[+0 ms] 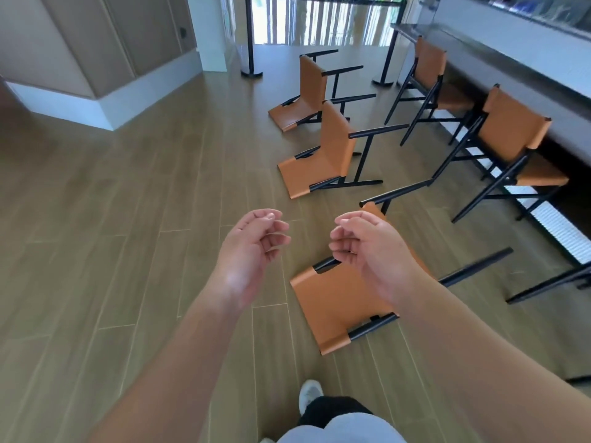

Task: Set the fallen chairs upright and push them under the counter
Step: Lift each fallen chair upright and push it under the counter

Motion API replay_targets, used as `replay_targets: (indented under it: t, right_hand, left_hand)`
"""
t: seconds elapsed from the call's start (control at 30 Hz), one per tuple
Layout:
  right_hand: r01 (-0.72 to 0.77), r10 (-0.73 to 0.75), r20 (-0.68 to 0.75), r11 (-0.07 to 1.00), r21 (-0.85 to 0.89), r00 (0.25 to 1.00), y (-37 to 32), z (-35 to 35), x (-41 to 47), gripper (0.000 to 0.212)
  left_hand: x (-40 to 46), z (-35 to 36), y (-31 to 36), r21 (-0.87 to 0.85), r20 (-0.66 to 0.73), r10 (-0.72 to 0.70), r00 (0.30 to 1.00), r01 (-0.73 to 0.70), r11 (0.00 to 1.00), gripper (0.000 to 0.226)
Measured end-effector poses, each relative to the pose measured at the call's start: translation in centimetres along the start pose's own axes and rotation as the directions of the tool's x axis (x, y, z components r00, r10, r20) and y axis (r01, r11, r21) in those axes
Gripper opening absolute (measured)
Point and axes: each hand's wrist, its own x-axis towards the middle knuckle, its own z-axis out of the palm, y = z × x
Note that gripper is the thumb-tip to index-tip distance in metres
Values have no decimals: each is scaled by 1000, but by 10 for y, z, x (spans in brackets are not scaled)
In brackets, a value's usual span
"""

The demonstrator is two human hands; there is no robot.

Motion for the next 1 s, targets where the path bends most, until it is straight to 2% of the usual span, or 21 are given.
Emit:
replay_targets:
  t: [0.33, 0.6, 0.77, 1.0]
  right_hand:
    - [-29, 29, 1, 997, 66, 1000, 6, 25, 70, 11]
    - [-37, 53, -84, 983, 180, 995, -14, 13, 171, 12]
    - [-2, 36, -162, 978, 207, 986, -34, -7, 213, 11]
    - [44, 52, -360, 967, 253, 931, -44, -54, 235, 11]
  left_hand:
    - [65, -24, 17, 44, -3, -24, 1000, 24, 999, 15]
    - [171, 6, 35, 185, 46, -92, 995, 82, 979, 12]
    - [229, 36, 44, 234, 114, -110, 987, 81, 969, 14]
    - [292, 85, 32, 289, 275, -234, 933, 152, 945, 13]
